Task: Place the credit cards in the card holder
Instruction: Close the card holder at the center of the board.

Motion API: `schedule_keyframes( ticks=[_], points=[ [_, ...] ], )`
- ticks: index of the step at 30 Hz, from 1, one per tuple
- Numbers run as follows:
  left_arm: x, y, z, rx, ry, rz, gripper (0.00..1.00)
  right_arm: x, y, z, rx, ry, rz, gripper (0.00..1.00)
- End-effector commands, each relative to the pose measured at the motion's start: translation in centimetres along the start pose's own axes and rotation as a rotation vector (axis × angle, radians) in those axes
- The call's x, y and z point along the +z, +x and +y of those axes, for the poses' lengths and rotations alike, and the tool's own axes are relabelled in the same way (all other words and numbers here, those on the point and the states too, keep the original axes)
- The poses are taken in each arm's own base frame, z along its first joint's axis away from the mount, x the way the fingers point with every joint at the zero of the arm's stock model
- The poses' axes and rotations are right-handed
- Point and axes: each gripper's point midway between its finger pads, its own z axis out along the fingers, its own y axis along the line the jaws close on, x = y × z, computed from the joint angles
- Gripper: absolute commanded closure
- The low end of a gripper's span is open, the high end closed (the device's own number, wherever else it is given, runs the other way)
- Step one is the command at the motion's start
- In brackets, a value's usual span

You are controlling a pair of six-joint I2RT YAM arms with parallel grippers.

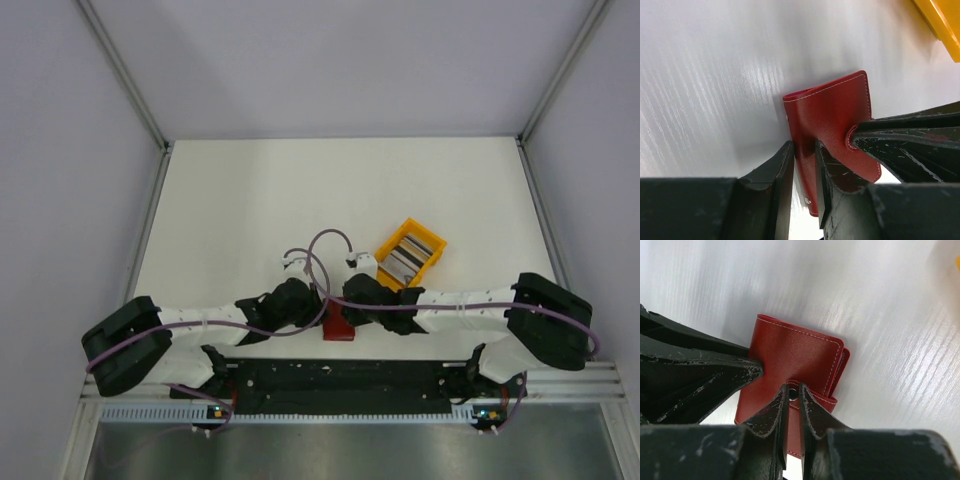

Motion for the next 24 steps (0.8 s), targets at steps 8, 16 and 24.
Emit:
schedule_keyframes(
  ticks=[8,16,24],
  points=[
    [-0.1,2.5,3.3,0.016,-0.1,0.074,0.73,-1.2,-0.2,-0.2,0.047,-0.065,-0.002,1.0],
    [-0.1,2.3,3.1,0.013,-0.096,0.071,0.73,-1.8,-0.4,0.3,0.02,-0.101,-0.009,1.0],
    [-0.1,2.2,2.9,0.01,-0.095,0.069,0.69,-0.2,0.5,0.1,0.006,-0.045,0.056,1.0]
  ],
)
